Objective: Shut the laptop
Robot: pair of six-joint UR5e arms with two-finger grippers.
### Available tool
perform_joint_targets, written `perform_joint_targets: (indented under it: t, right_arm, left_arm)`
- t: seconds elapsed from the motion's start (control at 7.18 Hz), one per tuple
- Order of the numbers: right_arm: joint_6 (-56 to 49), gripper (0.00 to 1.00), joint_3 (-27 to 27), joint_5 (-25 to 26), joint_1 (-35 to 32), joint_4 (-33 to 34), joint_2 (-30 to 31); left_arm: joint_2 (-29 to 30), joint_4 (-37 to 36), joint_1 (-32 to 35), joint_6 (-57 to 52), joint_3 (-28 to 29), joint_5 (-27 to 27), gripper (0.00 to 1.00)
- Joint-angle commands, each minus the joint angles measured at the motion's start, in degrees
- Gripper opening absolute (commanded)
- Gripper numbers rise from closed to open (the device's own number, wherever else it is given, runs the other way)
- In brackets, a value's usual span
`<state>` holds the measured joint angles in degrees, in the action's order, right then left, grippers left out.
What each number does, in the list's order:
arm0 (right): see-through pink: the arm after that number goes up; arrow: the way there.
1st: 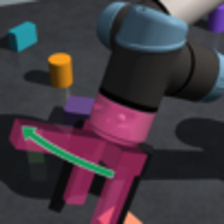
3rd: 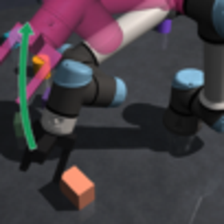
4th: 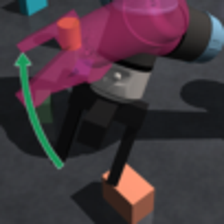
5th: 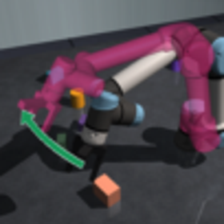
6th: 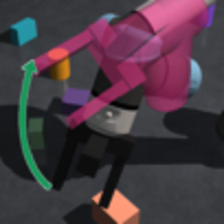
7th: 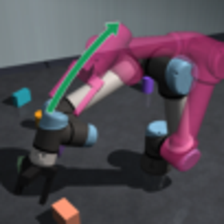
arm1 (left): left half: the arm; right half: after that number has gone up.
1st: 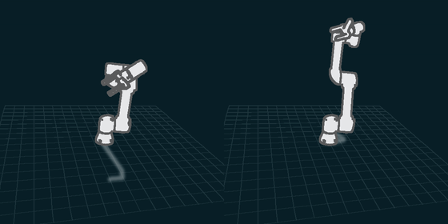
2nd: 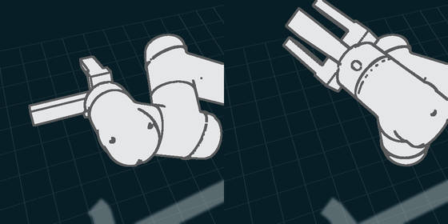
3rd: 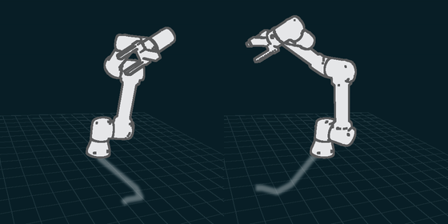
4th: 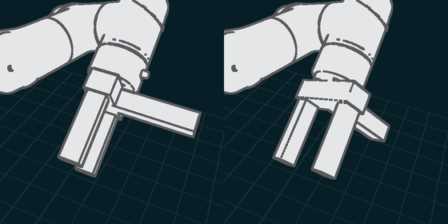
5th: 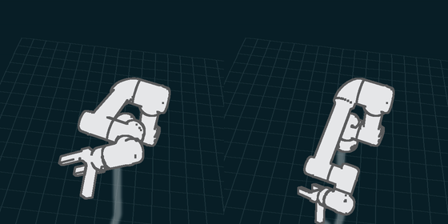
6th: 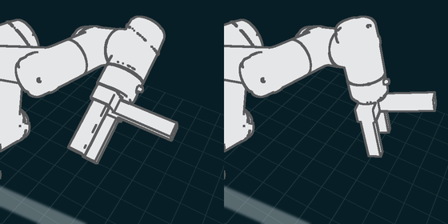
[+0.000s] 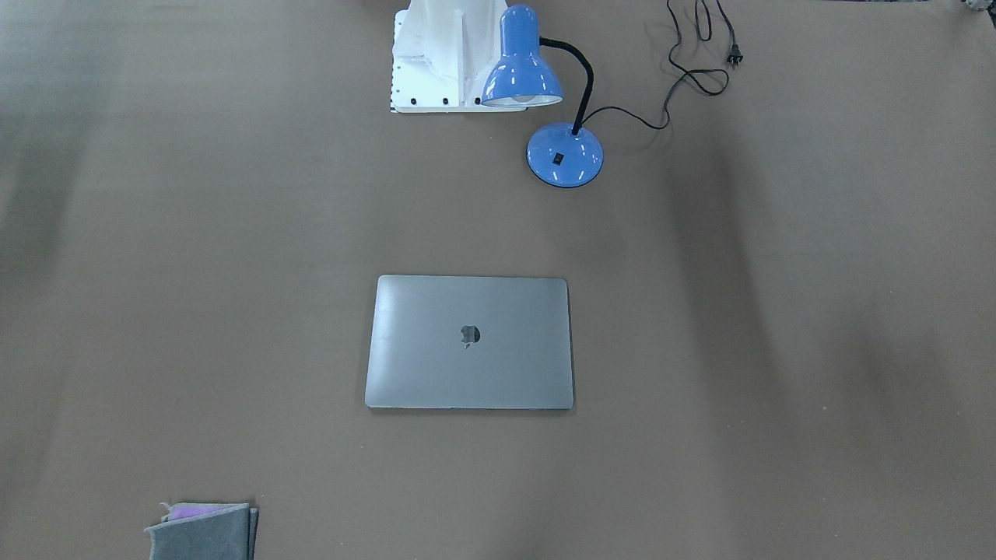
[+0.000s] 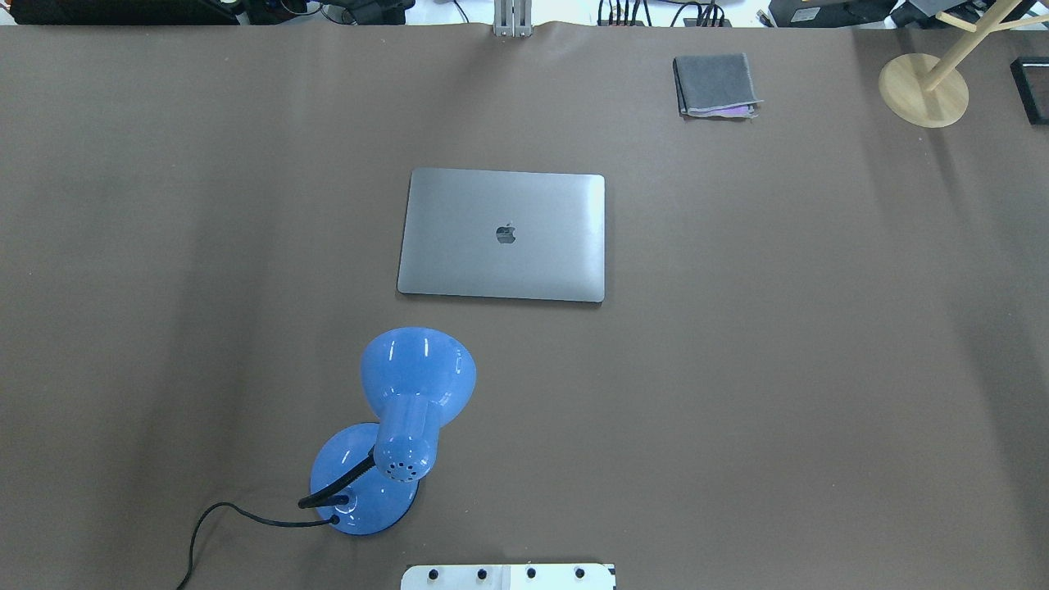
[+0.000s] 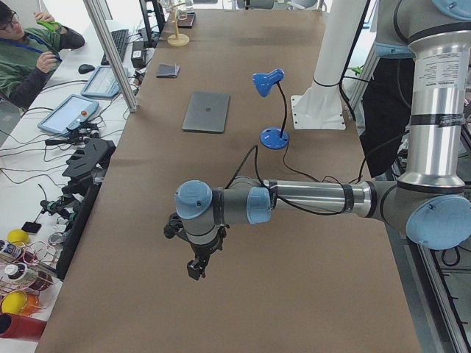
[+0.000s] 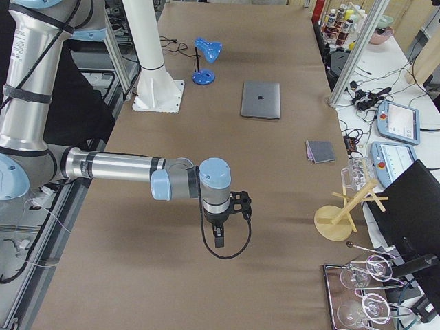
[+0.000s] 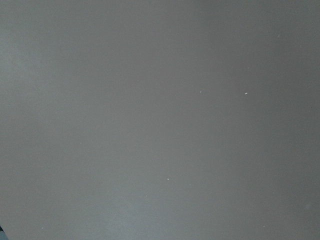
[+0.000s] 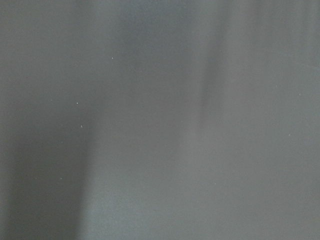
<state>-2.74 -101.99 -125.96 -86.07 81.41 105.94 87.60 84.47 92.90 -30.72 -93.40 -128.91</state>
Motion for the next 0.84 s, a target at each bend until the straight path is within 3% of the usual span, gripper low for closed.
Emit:
perform_joint_targets:
  t: [0.0,0.7]
  right_arm:
    - [-0.2,1.0,0.5,-0.6,-0.1,0.0,0.1]
    - [-0.1,1.0,0.8,-0.8,0.0,0.0,0.5]
  left_arm:
    - [-0.8,-0.2,0.1,8.8,-0.4,-0.4,0.98]
    - [-2.2,5.7,-0.4,9.3,-0.7,-1.3,0.98]
